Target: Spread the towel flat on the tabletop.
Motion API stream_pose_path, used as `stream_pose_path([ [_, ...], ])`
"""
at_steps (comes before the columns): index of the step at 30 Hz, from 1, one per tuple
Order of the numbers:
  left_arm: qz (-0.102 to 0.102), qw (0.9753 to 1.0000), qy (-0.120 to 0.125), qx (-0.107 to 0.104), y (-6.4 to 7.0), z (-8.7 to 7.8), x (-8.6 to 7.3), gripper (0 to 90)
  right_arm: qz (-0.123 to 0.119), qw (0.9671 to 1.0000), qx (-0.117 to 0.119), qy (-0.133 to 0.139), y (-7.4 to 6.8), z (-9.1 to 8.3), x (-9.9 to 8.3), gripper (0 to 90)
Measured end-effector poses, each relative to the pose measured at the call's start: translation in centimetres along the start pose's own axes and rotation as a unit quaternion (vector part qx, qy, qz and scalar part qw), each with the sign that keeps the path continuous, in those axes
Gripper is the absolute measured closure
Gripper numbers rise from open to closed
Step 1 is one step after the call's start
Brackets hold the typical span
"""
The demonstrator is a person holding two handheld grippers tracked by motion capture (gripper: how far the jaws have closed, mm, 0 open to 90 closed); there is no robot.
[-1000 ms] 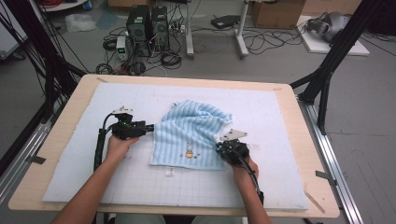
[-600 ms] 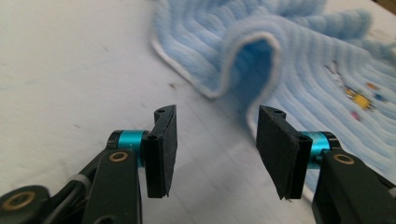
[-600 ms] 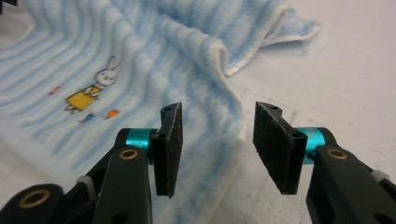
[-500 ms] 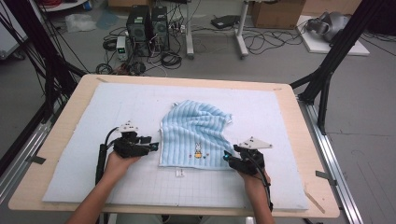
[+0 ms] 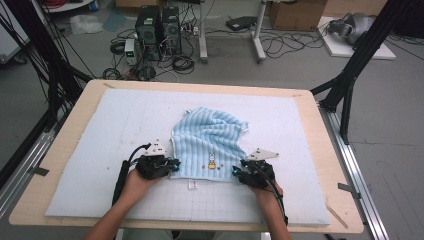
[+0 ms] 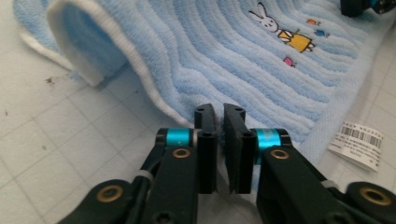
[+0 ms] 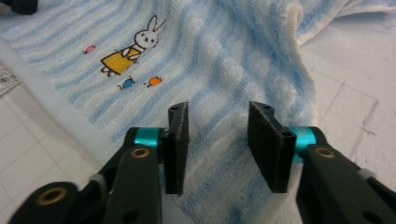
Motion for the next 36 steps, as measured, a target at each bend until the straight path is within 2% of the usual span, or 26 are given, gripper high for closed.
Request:
stream_pose_path([
  [3,-0.014,0.9998,0.001,-0.013,0.4,-0.4,-0.4,85.9,-0.007,0.9999,0.007,-0.005,-0.4,-0.2,0.0,79.4],
  [5,-0.023,0.9995,0.004,-0.023,0.8,-0.9,-0.7,85.9,-0.014,0.9998,0.015,-0.008,-0.9,-0.3,-0.2,84.2],
  [9,-0.036,0.9984,0.016,-0.040,1.5,-2.3,-1.6,85.9,-0.017,0.9989,0.039,-0.020,-1.9,-1.0,-0.7,85.0],
  [15,-0.044,0.9975,0.017,-0.052,2.4,-3.7,-2.5,85.8,-0.044,0.9962,0.067,-0.034,-3.9,-2.1,-1.4,85.0],
  [20,-0.034,0.9968,0.005,-0.073,3.7,-4.4,-3.3,85.8,-0.054,0.9941,0.083,-0.045,-4.8,-2.9,-2.2,85.0],
  [24,-0.024,0.9953,-0.010,-0.093,4.9,-4.9,-4.2,85.8,-0.061,0.9904,0.109,-0.059,-5.5,-4.0,-3.1,85.4],
  [27,-0.029,0.9928,-0.014,-0.115,5.8,-5.3,-4.5,85.7,-0.068,0.9864,0.134,-0.068,-6.1,-4.9,-3.8,85.3],
  [28,-0.029,0.9927,-0.013,-0.117,6.0,-5.3,-4.4,85.2,-0.070,0.9854,0.139,-0.069,-6.2,-5.2,-4.0,84.4],
  [29,-0.033,0.9933,-0.010,-0.110,6.0,-5.3,-4.2,82.5,-0.074,0.9858,0.137,-0.063,-6.0,-5.3,-3.9,80.2],
  [31,-0.047,0.9953,0.004,-0.084,5.2,-5.1,-3.3,65.8,-0.052,0.9890,0.133,-0.040,-5.5,-5.4,-3.1,70.4],
  [33,-0.066,0.9959,0.029,-0.055,4.0,-5.0,-2.2,55.5,-0.024,0.9931,0.115,-0.007,-4.6,-5.2,-1.9,59.0],
  [34,-0.075,0.9952,0.046,-0.043,3.3,-5.0,-1.6,53.3,-0.012,0.9942,0.107,0.005,-4.2,-5.1,-1.3,54.4],
  [36,-0.078,0.9949,0.060,-0.025,2.0,-4.8,-0.8,51.2,-0.005,0.9969,0.076,0.018,-3.3,-4.3,-0.4,48.0],
])
Point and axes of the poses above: each handheld gripper's, and its own axes: z roughly forward along the jaws, x roughly out of its top, y roughly to its right, the point moved 9 cm from there along z, roughly forward along the jaws, and after that the axes turned 2 degrees about -x, right-handed, at the moved point
